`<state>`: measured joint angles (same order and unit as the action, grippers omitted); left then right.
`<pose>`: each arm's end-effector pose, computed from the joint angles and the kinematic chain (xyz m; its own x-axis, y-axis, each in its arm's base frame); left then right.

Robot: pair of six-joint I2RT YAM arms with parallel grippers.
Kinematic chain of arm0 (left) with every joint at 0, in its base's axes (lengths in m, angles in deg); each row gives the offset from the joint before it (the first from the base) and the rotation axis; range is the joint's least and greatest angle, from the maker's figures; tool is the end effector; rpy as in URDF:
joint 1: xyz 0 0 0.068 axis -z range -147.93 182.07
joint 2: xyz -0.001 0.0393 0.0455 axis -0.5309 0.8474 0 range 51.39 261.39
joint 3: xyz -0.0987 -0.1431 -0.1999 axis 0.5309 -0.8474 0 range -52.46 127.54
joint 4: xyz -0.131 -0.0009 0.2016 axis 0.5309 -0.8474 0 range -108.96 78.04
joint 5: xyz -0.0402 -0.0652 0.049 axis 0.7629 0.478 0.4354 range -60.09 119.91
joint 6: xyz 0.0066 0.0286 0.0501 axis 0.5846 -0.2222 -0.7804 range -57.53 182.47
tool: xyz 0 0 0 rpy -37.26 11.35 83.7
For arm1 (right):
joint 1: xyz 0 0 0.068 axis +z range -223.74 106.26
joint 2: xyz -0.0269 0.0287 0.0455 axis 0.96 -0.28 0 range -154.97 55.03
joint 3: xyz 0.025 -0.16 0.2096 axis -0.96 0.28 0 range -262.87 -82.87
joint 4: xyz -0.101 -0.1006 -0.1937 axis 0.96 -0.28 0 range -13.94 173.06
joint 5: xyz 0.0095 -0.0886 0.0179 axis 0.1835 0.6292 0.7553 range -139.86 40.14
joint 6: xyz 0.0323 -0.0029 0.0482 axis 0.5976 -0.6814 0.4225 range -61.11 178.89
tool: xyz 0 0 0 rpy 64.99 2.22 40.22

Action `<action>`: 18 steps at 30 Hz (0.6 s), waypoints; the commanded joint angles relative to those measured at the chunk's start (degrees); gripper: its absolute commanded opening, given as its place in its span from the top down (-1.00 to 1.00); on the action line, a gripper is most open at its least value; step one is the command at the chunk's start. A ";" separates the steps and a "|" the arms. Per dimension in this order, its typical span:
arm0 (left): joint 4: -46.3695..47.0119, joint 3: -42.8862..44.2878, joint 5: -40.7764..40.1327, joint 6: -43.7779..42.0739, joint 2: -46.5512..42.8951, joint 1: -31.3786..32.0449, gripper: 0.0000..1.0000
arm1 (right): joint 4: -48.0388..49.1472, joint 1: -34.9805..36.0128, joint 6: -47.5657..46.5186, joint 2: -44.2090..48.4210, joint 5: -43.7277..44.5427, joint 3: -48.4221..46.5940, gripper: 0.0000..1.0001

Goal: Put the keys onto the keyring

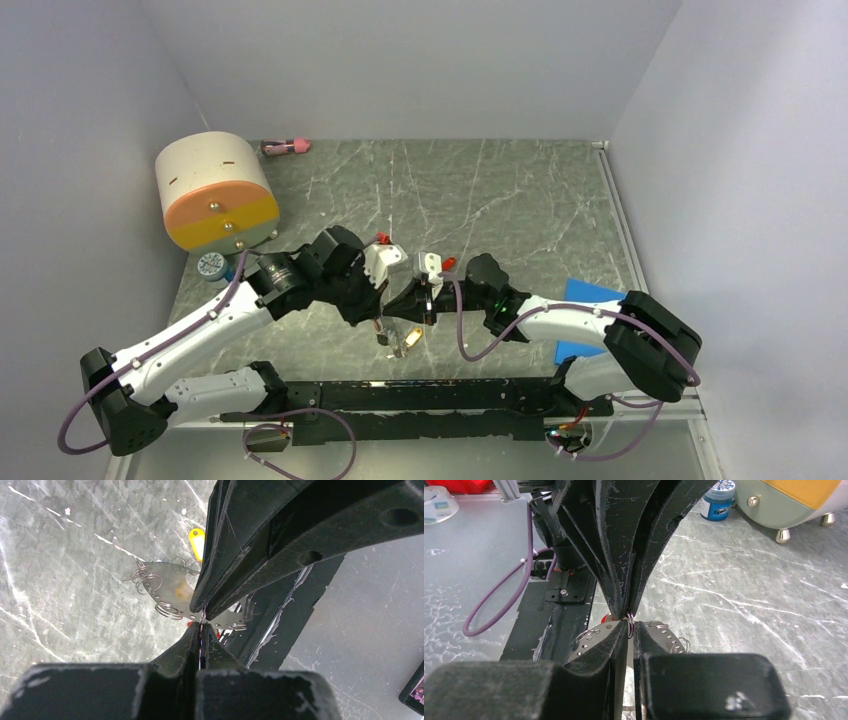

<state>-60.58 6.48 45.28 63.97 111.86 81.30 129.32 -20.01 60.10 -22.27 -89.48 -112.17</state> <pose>0.1162 -0.1519 0.3025 -0.5231 0.5681 -0.6353 0.8278 0.5160 -0.2201 0.1344 0.2279 0.2346 -0.0390 -0.0257 -0.9989 -0.9975 -0.0575 0.0404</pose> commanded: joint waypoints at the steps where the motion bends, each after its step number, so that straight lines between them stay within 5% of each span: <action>1: 1.78 0.31 0.87 -0.79 -0.99 0.36 0.95 | 1.18 0.36 -0.77 -0.50 -3.80 -2.93 0.80; 5: 1.97 0.14 0.88 -0.71 -1.42 0.43 0.95 | 0.53 0.43 -0.77 -1.09 -5.07 -3.58 1.00; 10: 3.42 -0.85 -0.30 0.24 -3.50 0.44 0.80 | 2.05 0.49 -0.77 -0.12 -4.42 -2.37 1.00; 18: 13.15 -4.74 -1.57 6.49 -11.75 0.45 -0.23 | 6.51 0.49 2.71 4.71 0.40 1.53 1.00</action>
<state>-56.47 3.55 44.30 66.35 104.69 81.61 129.32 -19.75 60.47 -21.20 -90.81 -111.84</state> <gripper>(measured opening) 0.535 0.016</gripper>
